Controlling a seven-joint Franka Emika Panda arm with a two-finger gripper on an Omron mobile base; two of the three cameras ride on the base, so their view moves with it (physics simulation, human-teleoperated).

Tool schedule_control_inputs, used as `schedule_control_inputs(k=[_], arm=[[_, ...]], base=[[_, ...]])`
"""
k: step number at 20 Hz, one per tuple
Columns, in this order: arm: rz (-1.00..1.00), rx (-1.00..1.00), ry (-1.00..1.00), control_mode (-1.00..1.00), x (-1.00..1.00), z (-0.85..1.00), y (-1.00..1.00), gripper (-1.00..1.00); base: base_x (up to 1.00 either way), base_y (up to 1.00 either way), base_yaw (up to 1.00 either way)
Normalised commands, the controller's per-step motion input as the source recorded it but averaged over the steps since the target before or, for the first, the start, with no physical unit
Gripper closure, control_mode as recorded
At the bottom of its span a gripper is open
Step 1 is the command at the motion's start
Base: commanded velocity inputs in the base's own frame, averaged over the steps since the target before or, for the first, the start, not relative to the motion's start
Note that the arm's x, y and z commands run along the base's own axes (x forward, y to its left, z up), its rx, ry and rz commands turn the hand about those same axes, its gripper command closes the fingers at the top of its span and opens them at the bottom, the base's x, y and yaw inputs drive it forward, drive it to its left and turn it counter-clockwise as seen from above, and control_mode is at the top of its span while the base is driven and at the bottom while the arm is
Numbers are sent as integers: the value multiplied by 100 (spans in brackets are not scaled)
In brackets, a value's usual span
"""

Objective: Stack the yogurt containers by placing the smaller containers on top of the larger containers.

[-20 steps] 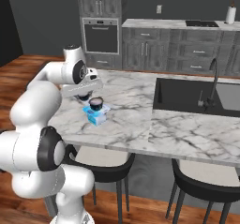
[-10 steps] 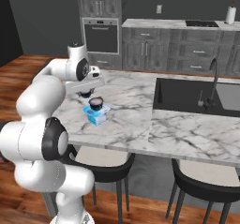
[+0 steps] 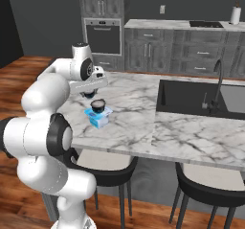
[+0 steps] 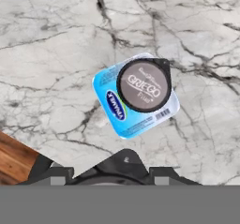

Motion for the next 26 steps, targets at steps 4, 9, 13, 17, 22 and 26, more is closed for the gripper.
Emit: schedule_control_inputs(k=[4, 9, 13, 17, 22, 26], arm=[[0, 0, 1, -100, 21, -3, 0, 100], [0, 0, 0, -100, 17, -14, 0, 100], [0, 0, 0, -100, 19, -21, 0, 100], [0, 0, 1, -100, 19, -12, 0, 100], [0, 0, 3, -100, 13, -8, 0, 100], [0, 0, 5, -100, 15, -9, 0, 100]], base=[[0, 0, 0], [0, 0, 0], [0, 0, 0], [0, 0, 0], [0, 0, 0], [0, 0, 0]])
